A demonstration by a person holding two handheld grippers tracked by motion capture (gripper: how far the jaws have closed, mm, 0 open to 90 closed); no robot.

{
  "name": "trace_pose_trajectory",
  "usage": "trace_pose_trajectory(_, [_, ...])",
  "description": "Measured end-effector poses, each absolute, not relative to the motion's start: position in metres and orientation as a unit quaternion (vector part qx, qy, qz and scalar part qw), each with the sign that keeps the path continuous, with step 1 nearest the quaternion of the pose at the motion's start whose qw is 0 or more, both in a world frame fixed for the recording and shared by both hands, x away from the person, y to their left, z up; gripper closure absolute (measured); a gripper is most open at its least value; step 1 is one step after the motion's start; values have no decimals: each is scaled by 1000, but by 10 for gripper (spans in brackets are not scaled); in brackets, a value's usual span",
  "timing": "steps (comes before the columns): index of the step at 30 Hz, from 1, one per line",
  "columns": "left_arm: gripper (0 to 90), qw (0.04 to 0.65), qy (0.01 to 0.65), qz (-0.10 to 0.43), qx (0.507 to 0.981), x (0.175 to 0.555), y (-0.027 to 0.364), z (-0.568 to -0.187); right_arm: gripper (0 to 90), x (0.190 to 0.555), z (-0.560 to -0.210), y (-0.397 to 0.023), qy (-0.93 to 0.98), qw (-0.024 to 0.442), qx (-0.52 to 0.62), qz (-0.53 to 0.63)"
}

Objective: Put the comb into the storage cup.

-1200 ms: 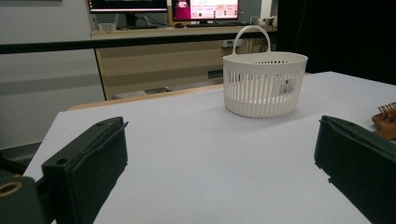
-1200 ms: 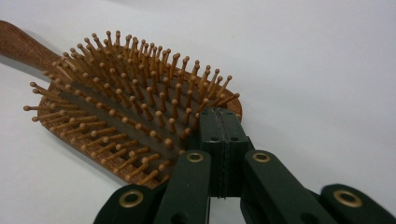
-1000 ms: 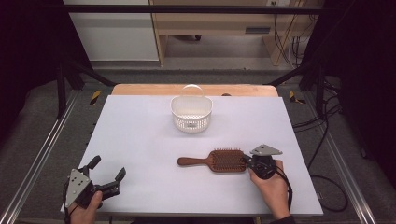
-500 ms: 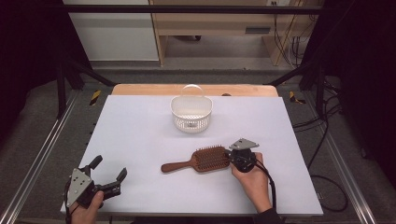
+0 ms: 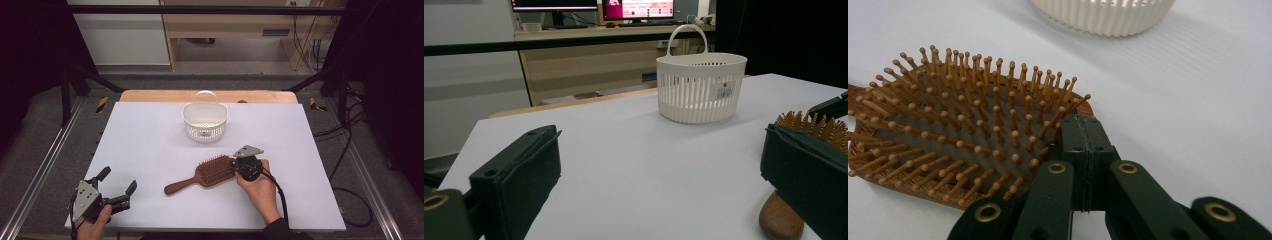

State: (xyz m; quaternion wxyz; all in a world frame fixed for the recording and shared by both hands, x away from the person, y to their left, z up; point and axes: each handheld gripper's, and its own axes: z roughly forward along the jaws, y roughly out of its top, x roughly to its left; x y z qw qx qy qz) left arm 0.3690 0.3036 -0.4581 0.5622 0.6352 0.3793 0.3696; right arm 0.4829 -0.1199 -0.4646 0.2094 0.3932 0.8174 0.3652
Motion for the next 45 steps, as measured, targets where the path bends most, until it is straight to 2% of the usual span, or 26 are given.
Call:
trace_pose_trajectory(21, [27,562,375,365,640,369,302,-458,900,466,-466,-39,849,184,318,381])
trace_pose_trajectory(29, [27,562,375,365,641,368,303,-458,896,465,-464,-34,845,189,311,391])
trace_pose_trajectory(35, [28,551,380,365,647,369,303,-460,805,454,-450,-57,824,215,306,425])
trace_pose_trajectory(39, [28,542,381,369,651,368,301,-460,704,449,-446,-86,802,225,323,450])
trace_pose_trajectory(40, [28,541,380,368,653,369,301,-460,600,445,-444,-102,786,234,333,465])
trace_pose_trajectory(41, [27,541,380,368,653,369,301,-460,600,445,-444,-102,786,234,333,465])
trace_pose_trajectory(44, [25,541,380,365,656,368,300,-459,446,441,-443,-126,767,254,345,478])
trace_pose_trajectory(45, [23,539,380,360,660,368,299,-458,344,438,-443,-143,748,266,353,495])
